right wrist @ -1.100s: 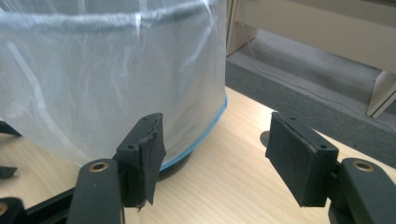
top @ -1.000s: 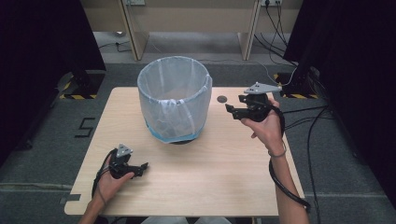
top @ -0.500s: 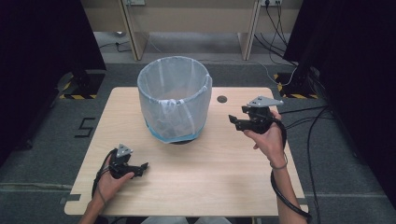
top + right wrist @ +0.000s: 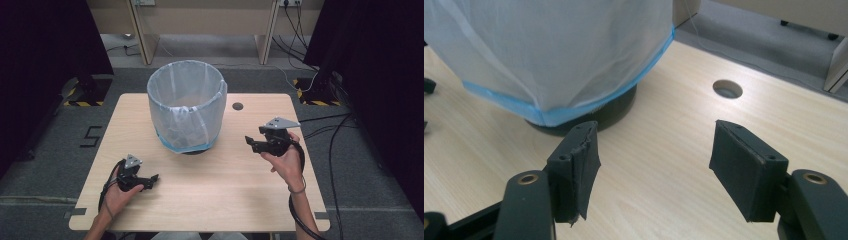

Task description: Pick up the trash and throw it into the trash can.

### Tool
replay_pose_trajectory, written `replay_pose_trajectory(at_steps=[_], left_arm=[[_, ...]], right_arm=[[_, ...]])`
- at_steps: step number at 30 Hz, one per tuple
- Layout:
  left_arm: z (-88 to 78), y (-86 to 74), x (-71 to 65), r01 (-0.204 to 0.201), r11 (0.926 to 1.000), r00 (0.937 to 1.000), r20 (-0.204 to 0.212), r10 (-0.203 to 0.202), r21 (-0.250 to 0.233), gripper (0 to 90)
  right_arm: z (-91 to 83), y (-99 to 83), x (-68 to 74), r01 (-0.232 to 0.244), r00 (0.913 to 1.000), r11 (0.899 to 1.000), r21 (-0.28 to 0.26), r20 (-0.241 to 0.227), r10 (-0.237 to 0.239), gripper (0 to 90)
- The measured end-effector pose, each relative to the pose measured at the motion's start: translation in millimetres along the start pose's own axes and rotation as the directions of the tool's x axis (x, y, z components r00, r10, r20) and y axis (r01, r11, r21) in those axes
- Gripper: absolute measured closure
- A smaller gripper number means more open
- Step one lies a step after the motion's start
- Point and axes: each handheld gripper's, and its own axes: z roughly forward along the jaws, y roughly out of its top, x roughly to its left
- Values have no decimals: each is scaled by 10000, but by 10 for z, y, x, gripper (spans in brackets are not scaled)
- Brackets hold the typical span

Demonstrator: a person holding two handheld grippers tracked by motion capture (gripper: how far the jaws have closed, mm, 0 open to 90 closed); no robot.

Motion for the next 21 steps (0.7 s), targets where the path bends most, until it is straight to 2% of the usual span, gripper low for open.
replay_pose_trajectory(at_steps=[8,21], left_arm=[[0,0,0,-1,10000,10000,-3,1,0,24],[0,0,-1,2,10000,10000,-4,-2,1,25]], right_arm=[[28,-237,70,-41,10000,9998,203,49,40,353],[79,-488,138,-120,9999,9989,463,51,118,351]])
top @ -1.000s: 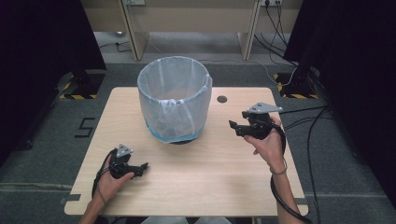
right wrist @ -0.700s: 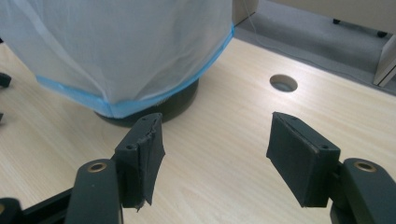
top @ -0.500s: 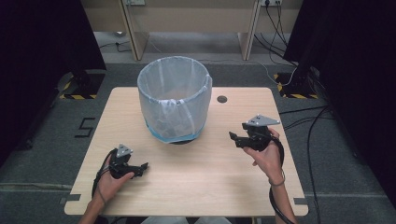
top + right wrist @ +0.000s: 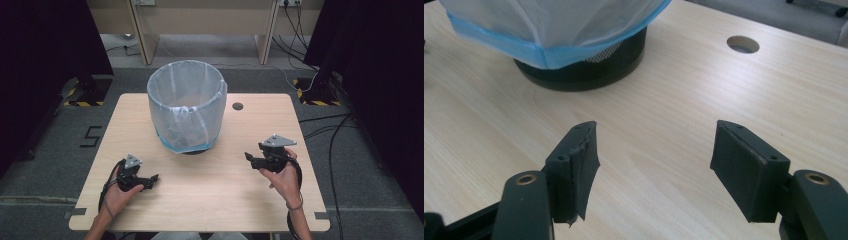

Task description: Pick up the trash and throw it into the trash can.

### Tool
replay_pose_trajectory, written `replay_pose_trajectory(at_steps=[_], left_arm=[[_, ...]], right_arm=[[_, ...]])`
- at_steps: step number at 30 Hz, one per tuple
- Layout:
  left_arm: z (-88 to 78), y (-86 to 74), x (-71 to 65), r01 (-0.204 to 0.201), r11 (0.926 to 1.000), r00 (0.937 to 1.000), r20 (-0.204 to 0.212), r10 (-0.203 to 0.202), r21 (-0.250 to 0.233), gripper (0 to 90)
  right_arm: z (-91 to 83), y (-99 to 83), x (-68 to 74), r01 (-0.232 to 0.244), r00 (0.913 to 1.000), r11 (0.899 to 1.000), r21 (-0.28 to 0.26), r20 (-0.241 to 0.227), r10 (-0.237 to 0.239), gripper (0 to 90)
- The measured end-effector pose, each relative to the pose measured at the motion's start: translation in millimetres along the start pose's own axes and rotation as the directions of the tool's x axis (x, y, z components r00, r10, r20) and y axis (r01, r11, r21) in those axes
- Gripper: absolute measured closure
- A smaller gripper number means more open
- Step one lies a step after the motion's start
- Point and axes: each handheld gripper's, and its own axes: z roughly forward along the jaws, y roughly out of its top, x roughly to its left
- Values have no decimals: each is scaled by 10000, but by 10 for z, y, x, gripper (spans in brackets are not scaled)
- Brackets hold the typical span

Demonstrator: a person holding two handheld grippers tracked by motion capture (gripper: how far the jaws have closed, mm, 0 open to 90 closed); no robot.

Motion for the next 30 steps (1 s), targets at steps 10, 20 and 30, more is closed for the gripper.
replay_pose_trajectory(at_steps=[10,20,30], left_arm=[[0,0,0,4,10000,10000,-5,-4,-4,25],[0,0,0,1,10000,10000,-5,-1,0,25],[-2,1,0,-7,10000,10000,-2,7,31,25]], right_arm=[[67,-202,21,-112,9999,9994,342,-37,114,351],[99,-330,55,-43,10000,9976,688,-26,44,350],[118,-468,111,-71,10000,9940,1089,1,71,347]])
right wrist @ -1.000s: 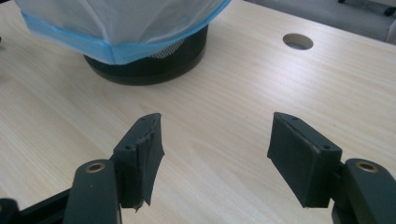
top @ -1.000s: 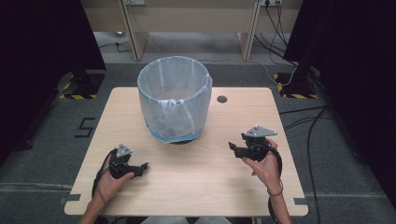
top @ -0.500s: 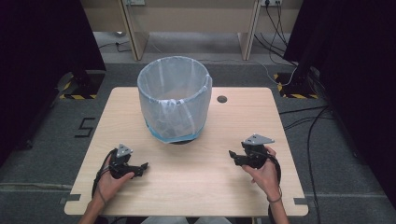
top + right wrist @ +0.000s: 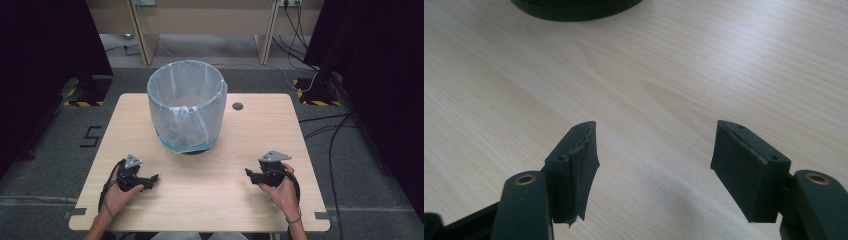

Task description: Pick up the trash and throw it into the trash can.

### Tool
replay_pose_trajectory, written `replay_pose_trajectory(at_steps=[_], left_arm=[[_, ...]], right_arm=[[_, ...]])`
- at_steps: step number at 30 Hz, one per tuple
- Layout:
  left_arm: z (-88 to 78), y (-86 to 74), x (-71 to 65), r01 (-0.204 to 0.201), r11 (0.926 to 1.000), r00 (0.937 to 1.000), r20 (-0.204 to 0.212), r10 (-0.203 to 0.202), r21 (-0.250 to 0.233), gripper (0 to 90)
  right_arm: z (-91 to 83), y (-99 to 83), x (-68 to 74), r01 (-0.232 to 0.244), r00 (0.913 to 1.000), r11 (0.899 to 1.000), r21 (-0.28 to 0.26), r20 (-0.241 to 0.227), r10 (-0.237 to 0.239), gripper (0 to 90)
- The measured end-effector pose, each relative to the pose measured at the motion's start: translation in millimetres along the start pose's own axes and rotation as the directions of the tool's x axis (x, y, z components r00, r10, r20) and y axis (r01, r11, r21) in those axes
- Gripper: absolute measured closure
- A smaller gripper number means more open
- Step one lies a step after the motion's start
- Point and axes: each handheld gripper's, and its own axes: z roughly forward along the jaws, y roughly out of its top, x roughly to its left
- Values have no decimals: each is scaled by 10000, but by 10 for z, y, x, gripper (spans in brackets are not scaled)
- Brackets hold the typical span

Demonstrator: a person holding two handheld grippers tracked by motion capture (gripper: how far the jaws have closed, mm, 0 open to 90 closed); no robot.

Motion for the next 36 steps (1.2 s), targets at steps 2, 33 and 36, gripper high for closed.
replay_pose_trajectory(at_steps=[2,33,36], left_arm=[[0,0,0,-4,10000,10000,4,4,4,25],[0,0,0,-2,10000,10000,2,2,4,25],[2,-1,0,4,10000,10000,-2,-4,-28,25]], right_arm=[[6,-36,9,-13,10000,9999,120,24,13,347],[-9,-328,21,-110,9993,9972,740,371,83,344],[-11,-328,18,-141,9992,9972,741,371,114,344]])
